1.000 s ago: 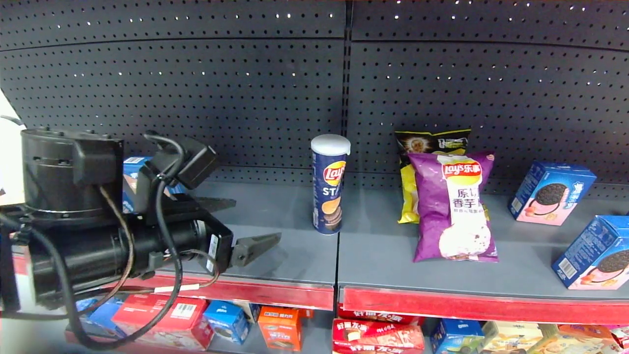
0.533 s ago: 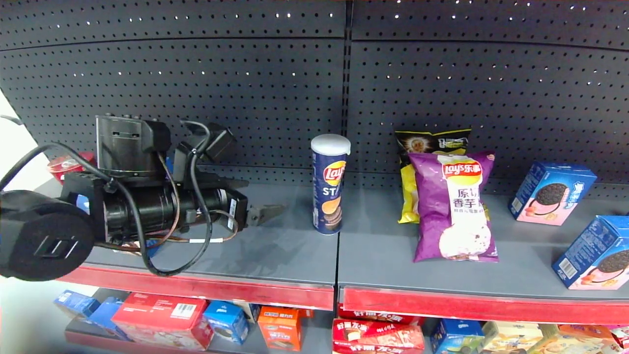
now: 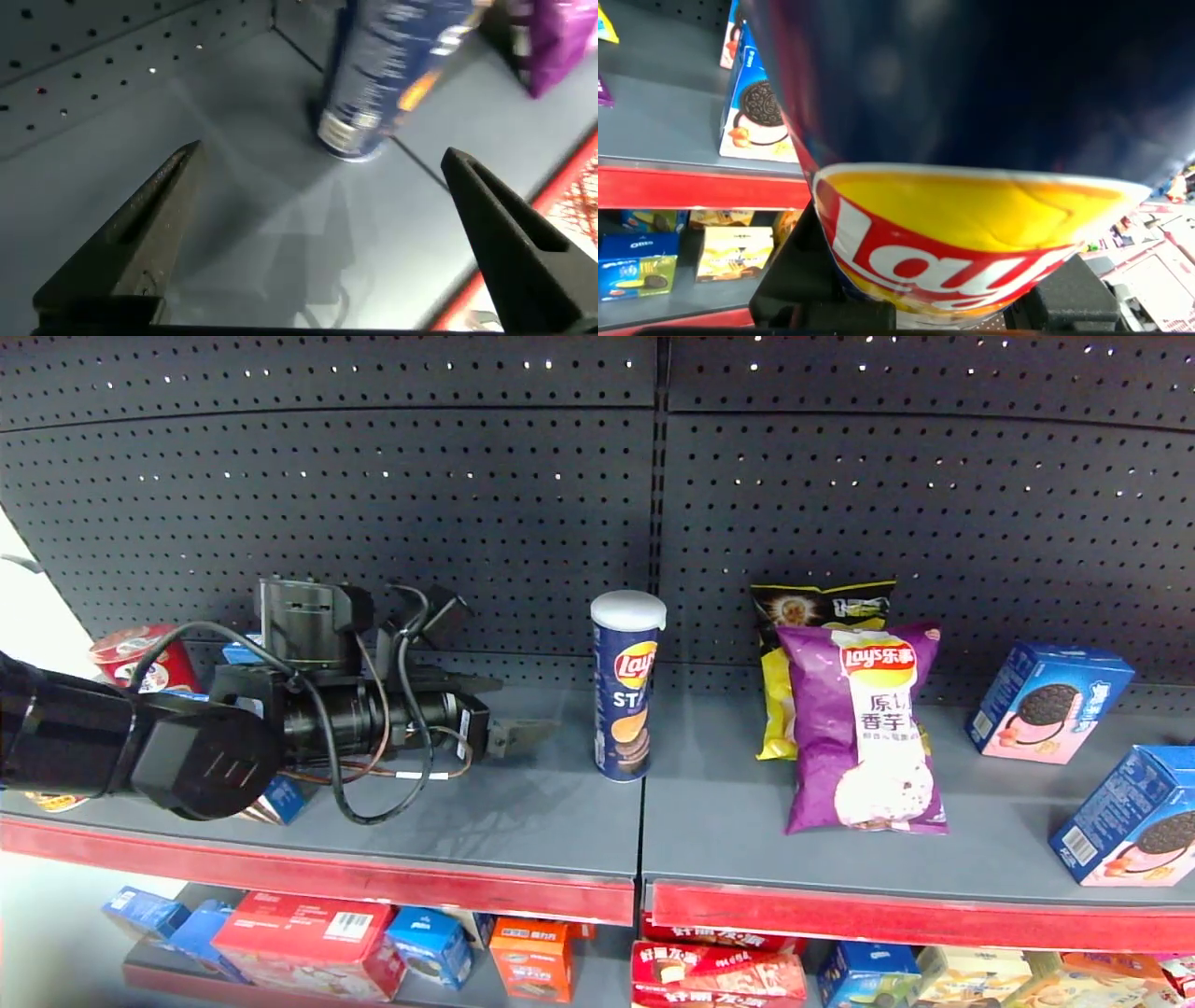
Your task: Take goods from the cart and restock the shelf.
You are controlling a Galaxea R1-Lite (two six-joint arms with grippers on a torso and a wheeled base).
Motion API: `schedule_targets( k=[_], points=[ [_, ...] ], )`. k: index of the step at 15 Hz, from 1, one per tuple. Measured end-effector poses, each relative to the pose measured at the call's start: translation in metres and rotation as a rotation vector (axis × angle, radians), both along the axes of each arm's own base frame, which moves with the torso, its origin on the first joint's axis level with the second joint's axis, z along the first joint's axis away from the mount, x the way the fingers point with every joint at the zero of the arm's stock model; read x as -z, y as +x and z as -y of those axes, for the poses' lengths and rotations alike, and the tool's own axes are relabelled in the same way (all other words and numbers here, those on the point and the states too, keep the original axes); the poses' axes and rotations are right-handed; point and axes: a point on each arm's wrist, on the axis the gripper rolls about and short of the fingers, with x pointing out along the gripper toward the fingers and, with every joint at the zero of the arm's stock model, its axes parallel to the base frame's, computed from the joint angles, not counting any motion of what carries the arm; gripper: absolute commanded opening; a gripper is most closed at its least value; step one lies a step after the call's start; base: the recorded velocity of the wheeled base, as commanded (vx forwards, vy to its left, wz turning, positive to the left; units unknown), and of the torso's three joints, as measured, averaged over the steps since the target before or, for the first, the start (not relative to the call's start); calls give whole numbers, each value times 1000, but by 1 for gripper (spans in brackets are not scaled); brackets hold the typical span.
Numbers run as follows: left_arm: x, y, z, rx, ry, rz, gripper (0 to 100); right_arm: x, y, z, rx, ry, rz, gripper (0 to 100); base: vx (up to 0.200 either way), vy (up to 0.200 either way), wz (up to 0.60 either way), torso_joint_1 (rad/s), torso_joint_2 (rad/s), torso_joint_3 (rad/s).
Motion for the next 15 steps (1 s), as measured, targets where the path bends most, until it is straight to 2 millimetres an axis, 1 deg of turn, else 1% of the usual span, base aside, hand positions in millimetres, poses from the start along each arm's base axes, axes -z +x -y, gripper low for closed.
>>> schedule_targets(
  k=[3,6,12,15],
  points=[
    [8,17,4,50,16,23,100,3,-1,0,3,-6,-2,0,0,0,0,0,0,0],
    [18,27,6,71,19,9,100,7,-2,0,8,-17,-10,0,0,0,0,0,0,0],
    [18,47,22,138,2,49,100,14,-1,0,8,-22,-24,0,0,0,0,0,0,0],
    [12,53,39,172,-17,106,100,18,0,0,8,-21,-33,0,0,0,0,0,0,0]
  ],
)
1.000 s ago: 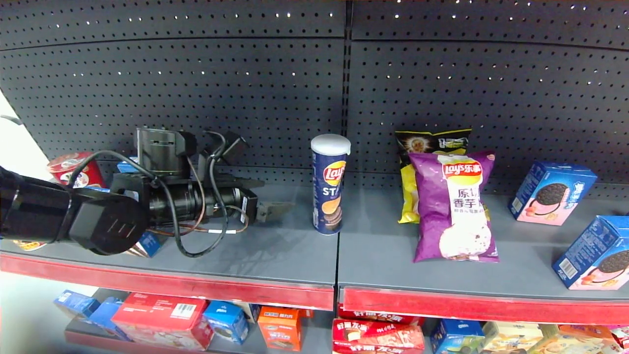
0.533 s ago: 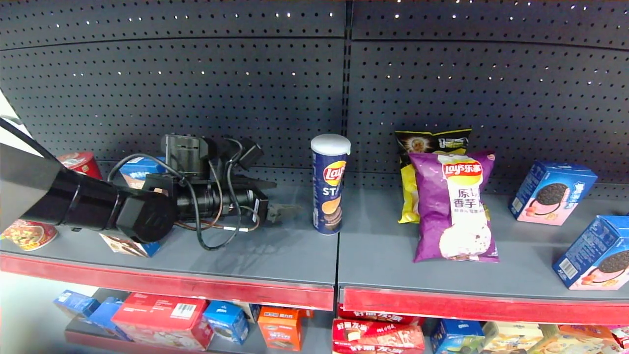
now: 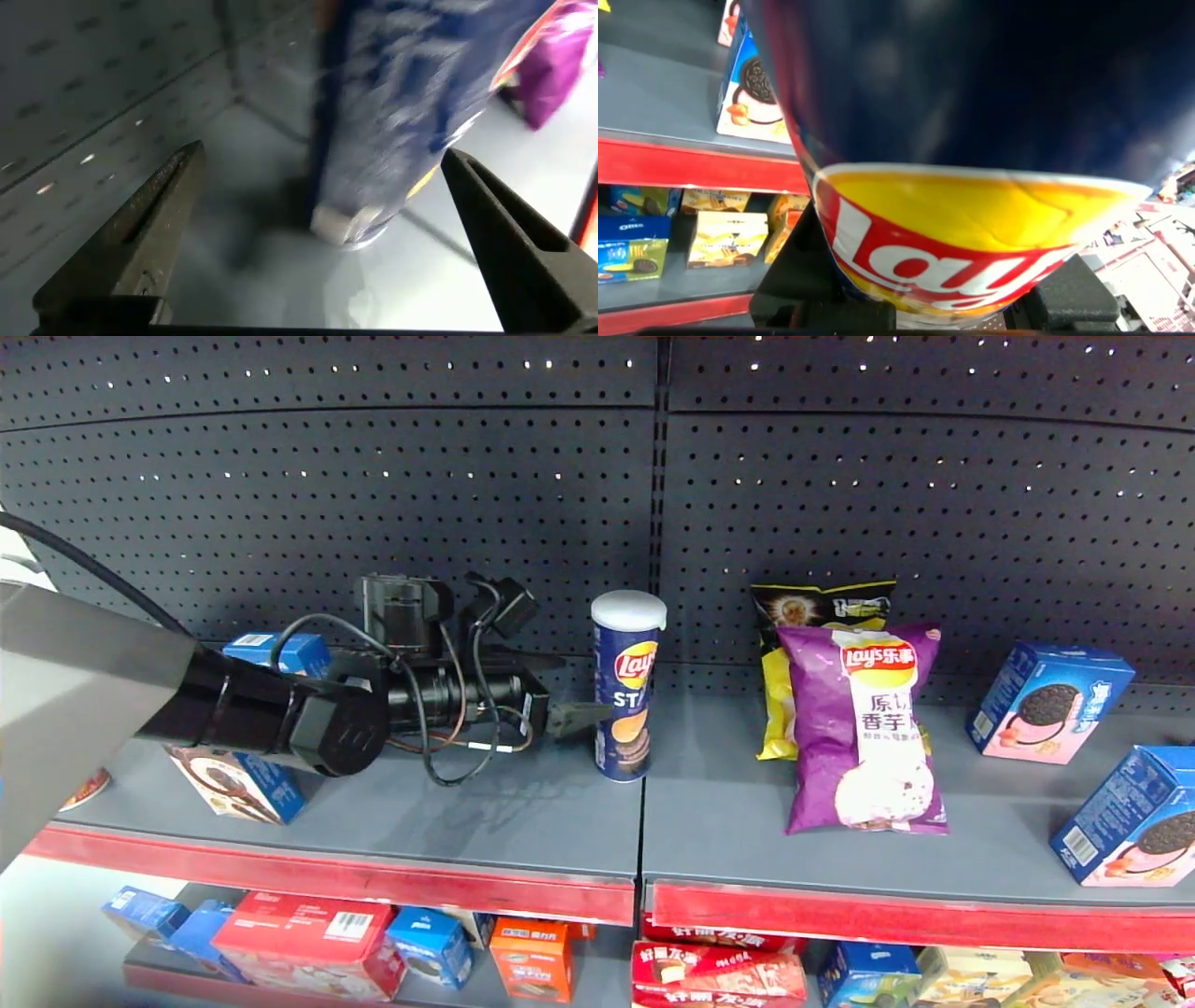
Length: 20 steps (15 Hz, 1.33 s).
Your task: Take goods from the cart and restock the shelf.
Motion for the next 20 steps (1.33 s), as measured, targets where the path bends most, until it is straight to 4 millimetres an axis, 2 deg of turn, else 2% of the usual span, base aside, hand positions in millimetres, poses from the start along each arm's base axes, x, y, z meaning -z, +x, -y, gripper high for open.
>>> schedule_targets(
  k=[8,15,20],
  points=[
    [4,15,18,25,-17,9,100,5,0,0,3,-27,-19,0,0,0,0,0,0,0],
    [9,10,35,60,-12,-1,100,11,-1,0,2,-28,-21,0,0,0,0,0,0,0],
    [11,14,37,56,-13,2,100,14,-2,0,3,-30,-20,0,0,0,0,0,0,0]
  ],
)
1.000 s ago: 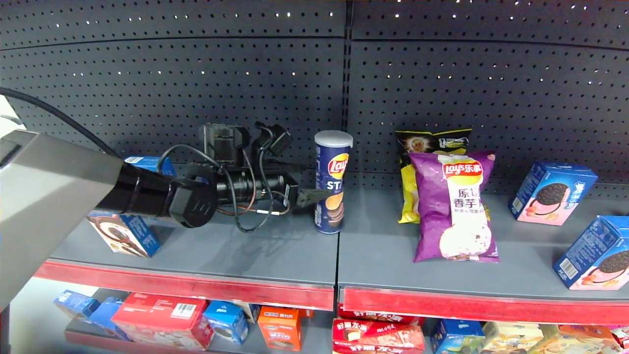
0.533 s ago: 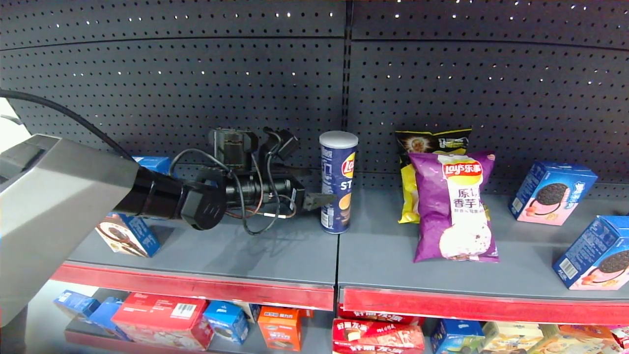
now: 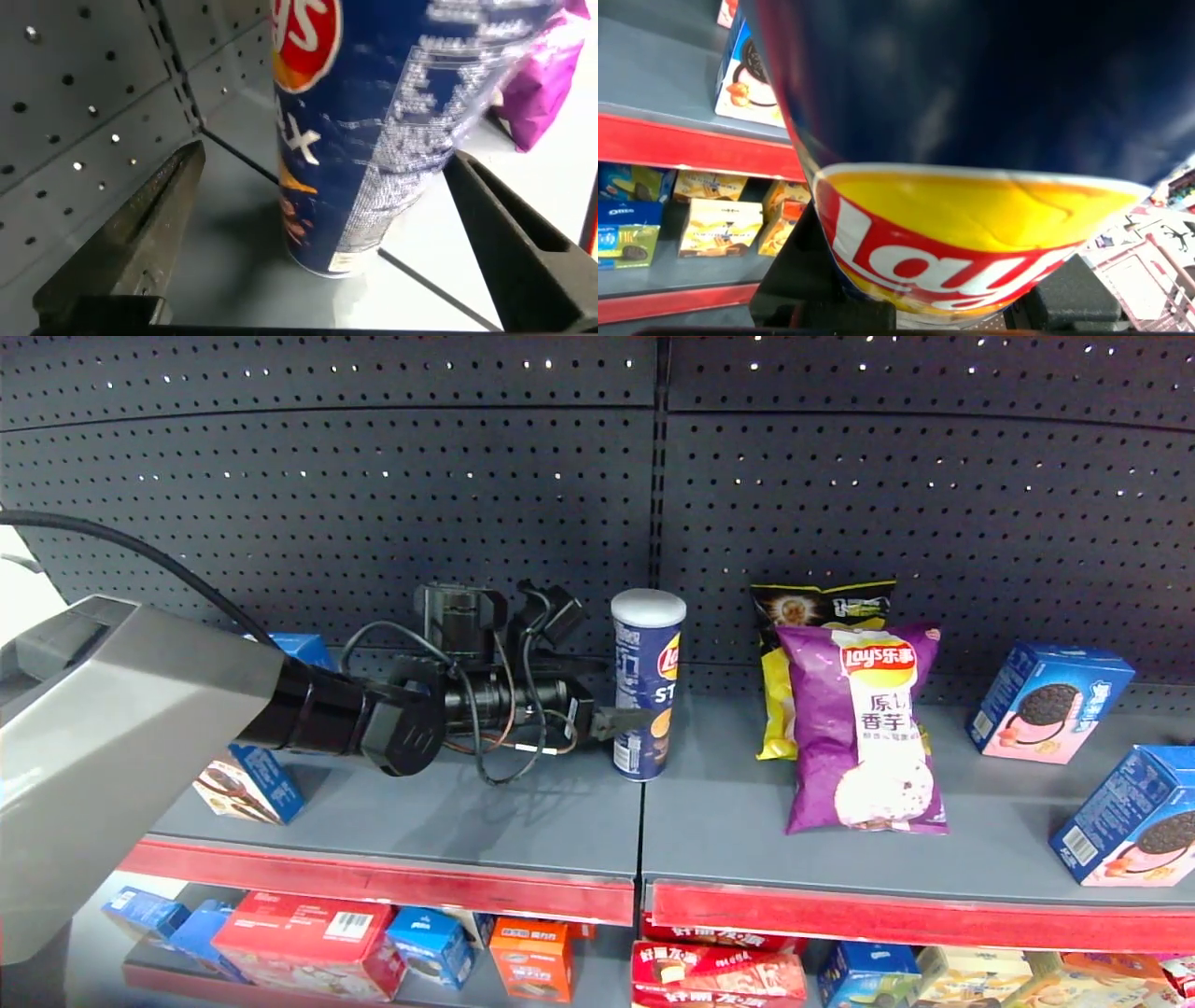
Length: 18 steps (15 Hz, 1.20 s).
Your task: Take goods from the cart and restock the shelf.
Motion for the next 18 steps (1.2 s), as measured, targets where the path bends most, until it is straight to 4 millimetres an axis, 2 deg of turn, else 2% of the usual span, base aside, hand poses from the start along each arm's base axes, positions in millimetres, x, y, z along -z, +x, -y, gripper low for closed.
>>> schedule_targets(
  k=[5,12,18],
  points=[
    [1,8,1,-5,-6,14,100,3,-2,0,2,-27,-2,0,0,0,0,0,0,0],
    [8,10,8,-6,2,4,100,4,-4,0,2,-33,6,0,0,0,0,0,0,0],
    [0,12,11,-32,-5,30,100,5,-4,0,0,-33,7,0,0,0,0,0,0,0]
  ],
)
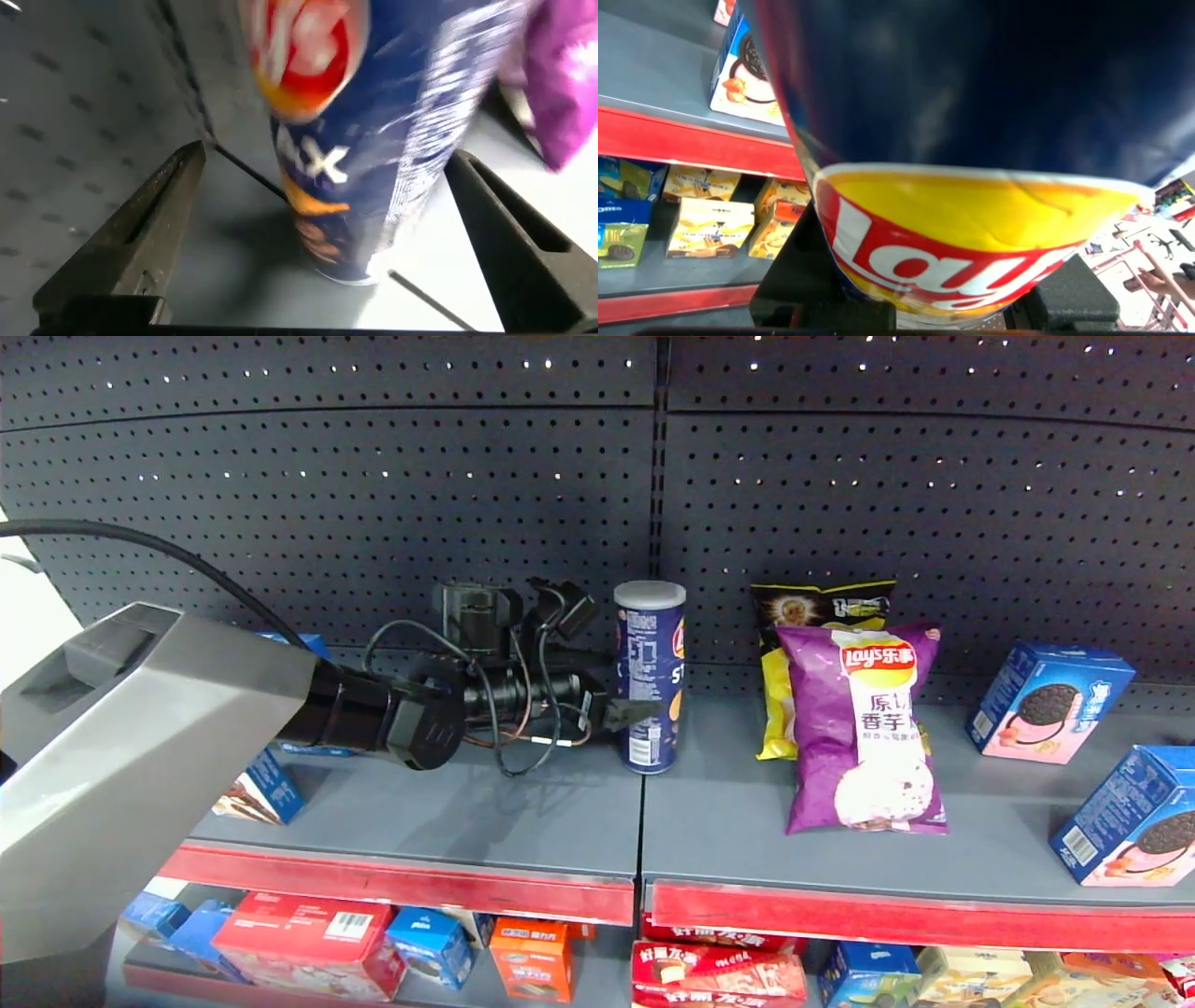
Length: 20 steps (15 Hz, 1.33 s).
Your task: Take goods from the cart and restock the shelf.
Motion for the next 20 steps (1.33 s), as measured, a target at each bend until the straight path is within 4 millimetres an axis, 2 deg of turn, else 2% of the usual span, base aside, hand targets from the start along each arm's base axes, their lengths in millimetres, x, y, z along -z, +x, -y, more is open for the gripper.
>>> schedule_targets(
  k=[3,7,11,17,18,20],
  points=[
    [-17,11,4,-71,-77,115,100,0,0,0,-1,0,2,0,0,0,0,0,0,0],
    [-20,8,19,-80,-304,56,100,-1,-1,0,-1,-1,6,0,0,0,0,0,0,0],
    [-10,7,19,-90,-294,22,100,-1,-1,0,-3,-1,6,0,0,0,0,0,0,0],
    [-6,8,23,-87,-280,-5,100,-3,-2,0,-2,-2,12,0,0,0,0,0,0,0],
    [-6,9,23,-89,-272,-21,100,-3,-2,0,-2,-2,12,0,0,0,0,0,0,0],
    [-19,16,26,-87,-280,-5,100,-3,-2,0,-1,-1,14,0,0,0,0,0,0,0]
  ],
)
